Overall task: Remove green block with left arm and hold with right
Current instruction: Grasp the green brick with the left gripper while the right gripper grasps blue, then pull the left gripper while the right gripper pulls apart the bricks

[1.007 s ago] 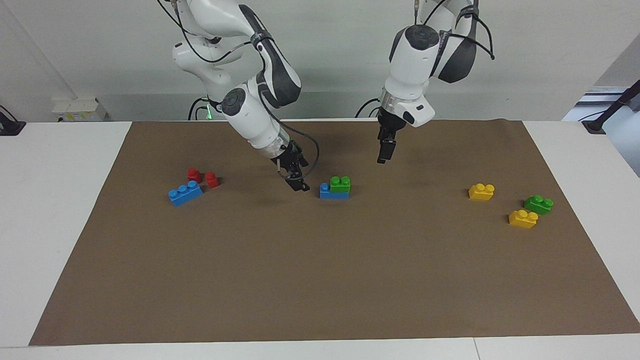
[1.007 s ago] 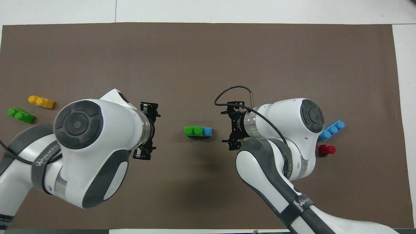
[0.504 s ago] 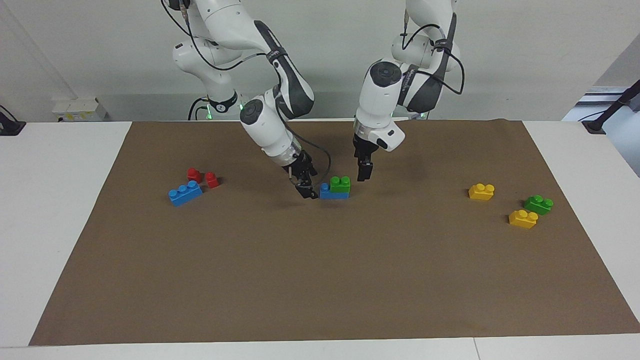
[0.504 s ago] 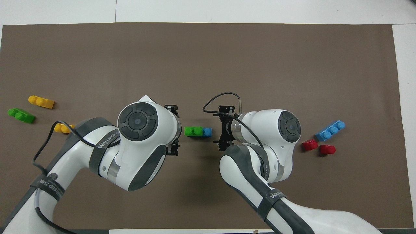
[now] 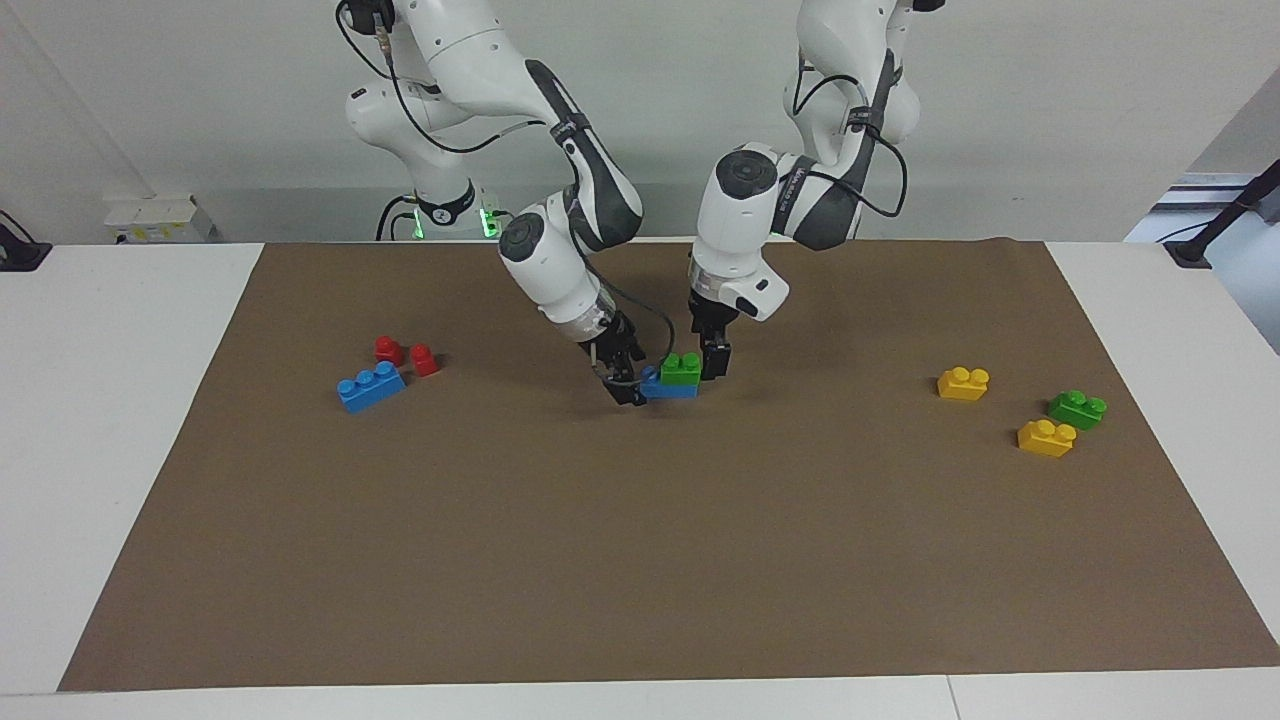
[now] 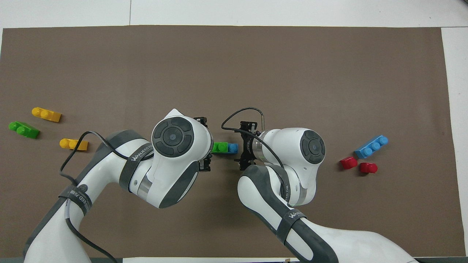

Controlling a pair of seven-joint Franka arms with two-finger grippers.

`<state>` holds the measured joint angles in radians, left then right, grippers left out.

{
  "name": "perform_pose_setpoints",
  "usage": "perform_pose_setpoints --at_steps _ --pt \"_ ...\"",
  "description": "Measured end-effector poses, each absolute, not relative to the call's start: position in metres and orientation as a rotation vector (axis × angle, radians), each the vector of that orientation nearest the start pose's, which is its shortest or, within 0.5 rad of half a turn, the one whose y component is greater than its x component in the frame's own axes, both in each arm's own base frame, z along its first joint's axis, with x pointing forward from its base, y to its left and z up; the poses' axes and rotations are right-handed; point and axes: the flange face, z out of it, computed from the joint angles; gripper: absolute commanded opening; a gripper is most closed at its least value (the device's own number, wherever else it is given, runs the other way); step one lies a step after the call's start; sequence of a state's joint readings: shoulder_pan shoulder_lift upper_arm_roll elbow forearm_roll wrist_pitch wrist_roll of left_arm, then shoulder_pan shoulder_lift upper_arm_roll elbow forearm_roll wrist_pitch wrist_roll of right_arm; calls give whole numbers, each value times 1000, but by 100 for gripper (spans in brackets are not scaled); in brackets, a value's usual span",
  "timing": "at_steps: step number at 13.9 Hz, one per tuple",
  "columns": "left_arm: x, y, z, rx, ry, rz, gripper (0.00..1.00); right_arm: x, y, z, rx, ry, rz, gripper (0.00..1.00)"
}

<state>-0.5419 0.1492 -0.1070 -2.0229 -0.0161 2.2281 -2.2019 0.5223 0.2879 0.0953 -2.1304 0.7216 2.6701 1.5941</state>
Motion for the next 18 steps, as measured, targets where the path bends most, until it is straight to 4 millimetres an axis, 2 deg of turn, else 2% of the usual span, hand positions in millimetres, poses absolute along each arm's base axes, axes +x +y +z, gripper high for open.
perform_pose_setpoints --at_steps 2,3,5,6,7,15,16,17,18 --pt "466 -360 371 -2258 -2259 -16 100 491 330 286 -1910 1937 381 91" --pt "465 -363 364 -2253 -2259 -35 100 491 331 284 -1914 1936 381 84" --pt "463 -369 355 -2251 -2251 -40 100 492 330 282 -1913 1937 376 39" --pt "462 -370 353 -2250 -2250 -40 100 492 330 281 -1913 1937 375 12" --pt "463 -370 353 -2250 -2251 -40 100 492 330 282 -1913 1937 374 0" --pt "464 -371 354 -2251 -2267 -42 100 493 331 282 -1924 1921 369 0" --pt "464 -371 354 -2252 -2270 -42 96 493 331 282 -1924 1921 369 0" --pt "464 -371 354 -2254 -2273 -43 66 493 331 282 -1924 1920 369 0" --pt "465 -372 354 -2256 -2277 -43 17 493 331 282 -1925 1920 369 0"
